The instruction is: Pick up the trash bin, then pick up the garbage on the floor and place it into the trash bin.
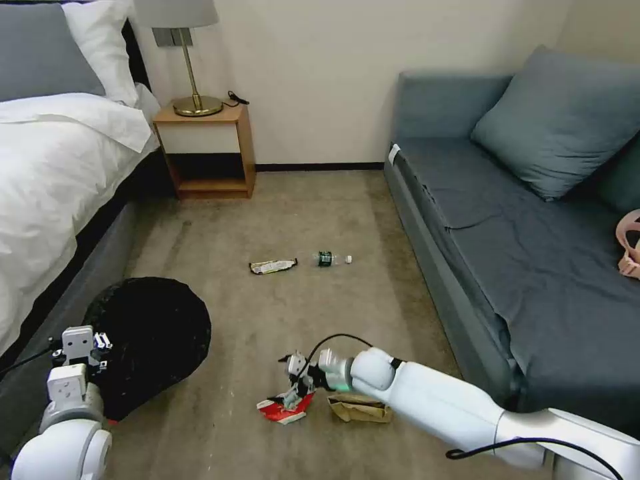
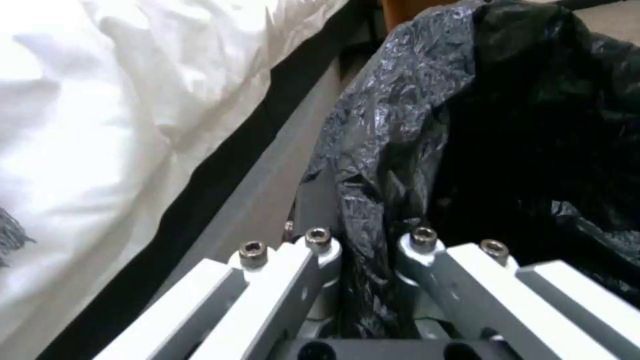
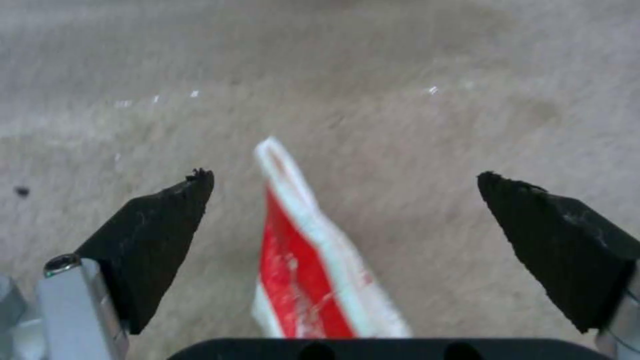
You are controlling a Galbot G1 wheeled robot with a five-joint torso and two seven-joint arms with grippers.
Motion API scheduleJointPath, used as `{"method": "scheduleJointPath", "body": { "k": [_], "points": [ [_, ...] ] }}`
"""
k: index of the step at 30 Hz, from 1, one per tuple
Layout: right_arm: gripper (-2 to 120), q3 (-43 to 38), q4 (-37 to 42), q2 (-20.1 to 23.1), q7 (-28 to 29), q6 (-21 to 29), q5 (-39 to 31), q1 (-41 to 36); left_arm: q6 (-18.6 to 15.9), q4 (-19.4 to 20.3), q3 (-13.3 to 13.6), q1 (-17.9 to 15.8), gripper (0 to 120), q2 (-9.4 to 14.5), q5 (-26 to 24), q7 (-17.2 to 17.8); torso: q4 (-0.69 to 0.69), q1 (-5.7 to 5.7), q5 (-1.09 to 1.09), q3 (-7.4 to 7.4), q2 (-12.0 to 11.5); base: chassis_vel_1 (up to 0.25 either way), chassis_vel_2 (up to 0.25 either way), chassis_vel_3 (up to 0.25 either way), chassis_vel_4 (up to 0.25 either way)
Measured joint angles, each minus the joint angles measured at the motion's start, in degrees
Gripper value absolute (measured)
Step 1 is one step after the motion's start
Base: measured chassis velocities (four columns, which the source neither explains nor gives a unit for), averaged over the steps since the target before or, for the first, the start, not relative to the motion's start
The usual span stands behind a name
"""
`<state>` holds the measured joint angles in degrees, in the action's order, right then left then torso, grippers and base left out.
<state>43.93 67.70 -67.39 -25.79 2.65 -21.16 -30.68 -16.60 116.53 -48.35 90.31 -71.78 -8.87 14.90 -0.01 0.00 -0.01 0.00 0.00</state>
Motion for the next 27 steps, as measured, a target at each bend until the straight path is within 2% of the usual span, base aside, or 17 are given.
{"method": "scheduleJointPath", "body": {
  "k": [6, 8, 10, 17, 19, 21, 25, 27],
  "points": [
    [100, -0.8, -4.1, -2.2, -0.5, -1.0, 4.4, -1.4, 0.9, -0.1, 0.3, 0.9, 4, -0.3, 0.5, 0.0, 0.01, 0.00, 0.00, 0.00, 0.0, 0.000, 0.000, 0.000, 0.000],
    [100, -1.5, -6.9, -3.5, -0.4, -1.6, 7.9, -2.0, 1.2, -0.2, 0.2, 1.2, 4, -0.5, 0.5, 0.0, 0.01, 0.00, 0.01, 0.00, 0.0, 0.000, 0.000, 0.000, 0.000],
    [96, -1.9, -8.4, -4.1, -0.2, -1.8, 9.7, -2.2, 1.3, -0.3, 0.2, 1.4, 4, -0.7, 0.4, 0.0, 0.01, 0.00, 0.00, 0.00, 0.0, 0.000, 0.000, 0.000, 0.000],
    [67, -5.2, -13.9, -6.7, -0.7, -3.1, 14.0, -3.3, 1.6, -0.1, 0.4, 2.1, 4, -1.5, -0.4, 0.1, 0.01, 0.00, 0.01, 0.00, 0.0, 0.000, 0.000, 0.000, 0.000],
    [64, -5.6, -14.3, -6.9, -0.8, -3.3, 14.2, -3.3, 1.6, -0.2, 0.4, 2.1, 4, -1.5, -0.4, 0.1, 0.01, 0.00, 0.01, 0.00, 0.0, 0.000, 0.000, 0.000, 0.000],
    [52, -6.2, -15.0, -7.2, -1.1, -3.8, 14.8, -3.7, 1.7, -0.7, 0.7, 1.9, 4, -1.6, -0.4, 0.1, 0.01, 0.00, 0.01, 0.00, 0.0, 0.000, 0.000, 0.000, 0.000],
    [44, -6.6, -15.0, -7.2, -1.5, -4.0, 15.1, -4.1, 1.8, -0.9, 0.9, 1.8, 4, -1.8, -0.4, 0.1, 0.01, 0.00, 0.01, 0.00, 0.0, 0.000, 0.000, 0.000, 0.000],
    [31, -7.0, -14.9, -7.2, -2.0, -4.3, 15.2, -4.4, 1.8, -1.0, 1.0, 1.8, 4, -1.8, -0.3, 0.1, 0.01, 0.00, 0.01, 0.00, 0.0, 0.000, 0.000, 0.000, 0.000]
  ]
}}
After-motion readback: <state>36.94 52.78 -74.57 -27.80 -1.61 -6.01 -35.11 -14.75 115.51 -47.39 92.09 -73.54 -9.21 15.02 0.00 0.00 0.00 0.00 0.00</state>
